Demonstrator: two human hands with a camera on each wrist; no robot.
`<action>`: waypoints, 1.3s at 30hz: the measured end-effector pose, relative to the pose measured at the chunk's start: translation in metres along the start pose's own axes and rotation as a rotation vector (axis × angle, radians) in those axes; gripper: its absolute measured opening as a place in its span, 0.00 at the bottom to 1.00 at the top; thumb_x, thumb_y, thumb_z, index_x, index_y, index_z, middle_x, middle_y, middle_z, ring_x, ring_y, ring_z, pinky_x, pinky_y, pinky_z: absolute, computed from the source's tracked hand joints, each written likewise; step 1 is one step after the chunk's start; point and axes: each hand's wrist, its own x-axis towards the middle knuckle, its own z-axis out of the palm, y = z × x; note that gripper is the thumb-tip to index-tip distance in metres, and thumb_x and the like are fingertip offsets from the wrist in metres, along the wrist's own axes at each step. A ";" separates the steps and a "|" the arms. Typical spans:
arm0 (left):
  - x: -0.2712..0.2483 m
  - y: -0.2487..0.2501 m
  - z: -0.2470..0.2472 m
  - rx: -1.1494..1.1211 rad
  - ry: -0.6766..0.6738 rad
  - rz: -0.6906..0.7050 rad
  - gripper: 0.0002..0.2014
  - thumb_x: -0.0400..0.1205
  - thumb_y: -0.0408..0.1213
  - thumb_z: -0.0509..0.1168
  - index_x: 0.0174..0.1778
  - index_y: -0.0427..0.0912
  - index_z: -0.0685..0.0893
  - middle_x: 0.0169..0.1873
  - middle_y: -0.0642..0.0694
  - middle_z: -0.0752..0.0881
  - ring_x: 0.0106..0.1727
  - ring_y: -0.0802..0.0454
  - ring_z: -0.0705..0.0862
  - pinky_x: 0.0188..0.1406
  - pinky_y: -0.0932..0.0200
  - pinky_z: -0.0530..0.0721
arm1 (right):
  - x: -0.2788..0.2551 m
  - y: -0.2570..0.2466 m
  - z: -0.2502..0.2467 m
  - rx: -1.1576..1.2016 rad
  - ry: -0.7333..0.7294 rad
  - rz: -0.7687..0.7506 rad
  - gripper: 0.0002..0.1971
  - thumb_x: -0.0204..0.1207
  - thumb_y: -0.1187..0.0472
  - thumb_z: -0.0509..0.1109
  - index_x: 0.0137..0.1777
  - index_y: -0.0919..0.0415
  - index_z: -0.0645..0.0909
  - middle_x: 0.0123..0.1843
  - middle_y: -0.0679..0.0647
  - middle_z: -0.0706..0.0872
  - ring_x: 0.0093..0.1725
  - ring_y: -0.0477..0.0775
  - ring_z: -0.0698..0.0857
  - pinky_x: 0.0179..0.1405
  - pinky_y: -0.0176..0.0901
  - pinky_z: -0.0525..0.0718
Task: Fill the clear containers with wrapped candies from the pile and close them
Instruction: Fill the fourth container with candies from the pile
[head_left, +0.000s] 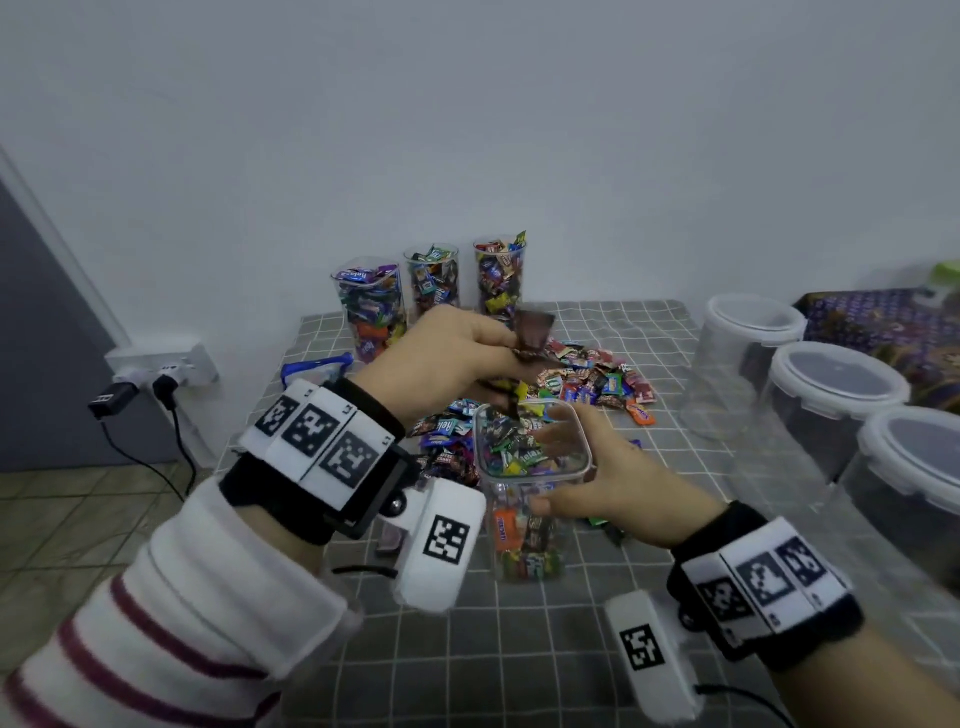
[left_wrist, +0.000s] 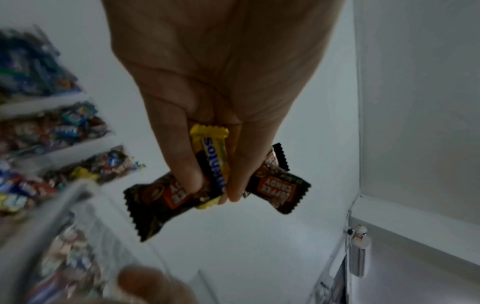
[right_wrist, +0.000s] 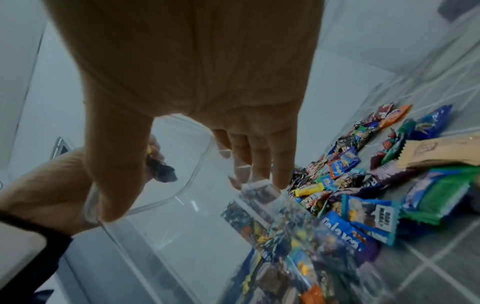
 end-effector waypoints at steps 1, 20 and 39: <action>0.000 -0.002 0.003 0.010 -0.029 -0.016 0.06 0.76 0.26 0.70 0.40 0.40 0.90 0.34 0.49 0.90 0.37 0.60 0.87 0.41 0.62 0.89 | 0.000 0.000 0.000 0.009 0.004 -0.005 0.37 0.58 0.51 0.82 0.59 0.31 0.61 0.63 0.39 0.76 0.64 0.35 0.76 0.62 0.39 0.78; -0.007 -0.018 -0.009 0.303 0.028 0.046 0.12 0.79 0.29 0.67 0.47 0.53 0.88 0.43 0.54 0.89 0.46 0.58 0.87 0.42 0.63 0.87 | -0.001 0.002 0.003 0.123 0.020 -0.044 0.33 0.65 0.67 0.80 0.58 0.38 0.65 0.58 0.39 0.78 0.52 0.22 0.79 0.49 0.24 0.79; -0.016 -0.115 -0.020 0.857 -0.137 -0.551 0.34 0.76 0.40 0.72 0.78 0.48 0.67 0.73 0.44 0.76 0.68 0.46 0.78 0.61 0.57 0.77 | 0.014 0.025 -0.021 -0.564 -0.079 0.194 0.44 0.69 0.59 0.76 0.82 0.54 0.55 0.78 0.54 0.65 0.75 0.54 0.67 0.71 0.47 0.71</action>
